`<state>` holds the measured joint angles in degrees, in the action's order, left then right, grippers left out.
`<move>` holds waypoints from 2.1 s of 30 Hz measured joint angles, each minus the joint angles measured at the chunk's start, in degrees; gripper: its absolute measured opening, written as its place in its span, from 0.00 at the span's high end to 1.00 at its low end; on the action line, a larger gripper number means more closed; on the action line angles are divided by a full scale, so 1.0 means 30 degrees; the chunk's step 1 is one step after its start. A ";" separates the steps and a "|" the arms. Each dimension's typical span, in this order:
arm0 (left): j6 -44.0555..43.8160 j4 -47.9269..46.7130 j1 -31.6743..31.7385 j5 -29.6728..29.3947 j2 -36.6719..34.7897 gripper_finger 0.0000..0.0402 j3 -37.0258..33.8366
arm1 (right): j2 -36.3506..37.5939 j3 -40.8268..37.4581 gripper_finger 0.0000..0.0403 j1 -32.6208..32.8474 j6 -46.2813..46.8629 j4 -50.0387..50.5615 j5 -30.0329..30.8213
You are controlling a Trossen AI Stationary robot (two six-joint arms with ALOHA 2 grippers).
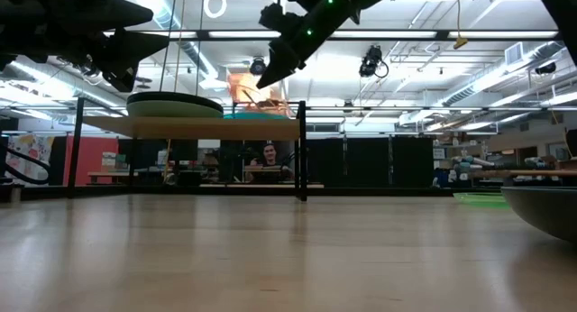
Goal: Place and stack plates onto a shelf
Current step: Stack the orange plate on top of the blue plate on the shelf, then stack the black plate on top of the black plate on the shelf
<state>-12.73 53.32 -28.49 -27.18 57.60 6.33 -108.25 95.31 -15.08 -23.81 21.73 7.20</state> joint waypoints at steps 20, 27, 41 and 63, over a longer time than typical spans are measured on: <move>-0.0022 0.0000 0.0000 0.0000 0.0022 0.54 0.0006 | -0.0129 -0.0017 0.95 -0.0522 -0.0044 0.0211 0.0066; -0.0022 0.0000 0.0000 0.0000 0.0022 0.54 0.0006 | -0.0129 -0.0017 0.95 -0.0522 -0.0044 0.0191 0.0066; -0.0022 0.0000 0.0004 0.0000 0.0025 0.54 0.0006 | -0.0129 -0.0017 0.80 -0.0522 -0.0044 0.0191 0.0063; -0.0029 0.0000 0.0000 0.0000 0.0029 0.54 0.0006 | -0.0129 -0.0017 0.57 0.0125 0.0080 -0.0824 0.0058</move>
<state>-12.82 53.32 -28.49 -27.18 57.69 6.35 -108.64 95.26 -14.70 -23.57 19.26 7.38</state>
